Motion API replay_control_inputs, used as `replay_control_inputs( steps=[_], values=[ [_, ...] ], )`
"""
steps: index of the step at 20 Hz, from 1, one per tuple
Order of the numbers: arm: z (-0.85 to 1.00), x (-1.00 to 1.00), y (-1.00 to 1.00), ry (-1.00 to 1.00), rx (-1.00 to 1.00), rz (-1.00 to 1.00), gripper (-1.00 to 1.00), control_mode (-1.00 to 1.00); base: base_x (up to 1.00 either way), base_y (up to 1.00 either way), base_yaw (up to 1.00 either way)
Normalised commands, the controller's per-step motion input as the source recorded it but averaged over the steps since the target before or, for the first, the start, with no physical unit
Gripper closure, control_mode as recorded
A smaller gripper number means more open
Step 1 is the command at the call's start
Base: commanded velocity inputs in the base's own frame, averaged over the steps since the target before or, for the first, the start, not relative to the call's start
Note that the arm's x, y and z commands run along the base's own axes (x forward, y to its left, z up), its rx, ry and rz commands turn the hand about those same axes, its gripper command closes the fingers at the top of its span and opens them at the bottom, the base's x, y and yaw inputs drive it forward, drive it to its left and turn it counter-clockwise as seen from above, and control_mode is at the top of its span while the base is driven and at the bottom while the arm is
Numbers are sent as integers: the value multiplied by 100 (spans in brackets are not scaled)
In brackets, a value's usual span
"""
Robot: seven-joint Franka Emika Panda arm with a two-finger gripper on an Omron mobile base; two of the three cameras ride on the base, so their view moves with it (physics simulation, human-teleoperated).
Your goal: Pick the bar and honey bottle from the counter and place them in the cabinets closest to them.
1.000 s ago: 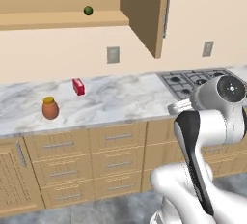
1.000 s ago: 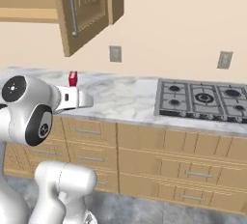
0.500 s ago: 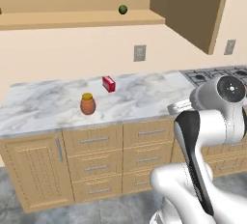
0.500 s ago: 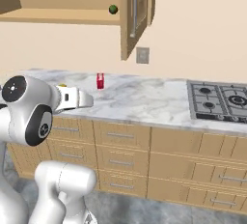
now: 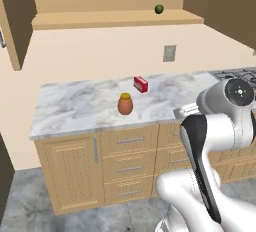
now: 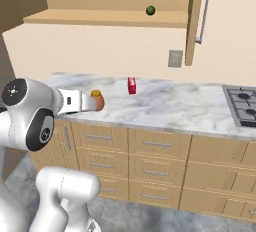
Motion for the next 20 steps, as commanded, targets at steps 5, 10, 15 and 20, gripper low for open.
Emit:
replay_control_inputs(
  steps=[5,10,15,20],
  values=[
    [0,0,0,0,0,0,-100,100,-5,55,0],
    [0,0,0,0,0,0,-100,100,0,4,0],
    [0,0,0,0,0,0,-100,100,6,0,0],
    [0,0,0,0,0,0,-100,100,39,0,0]
  ],
)
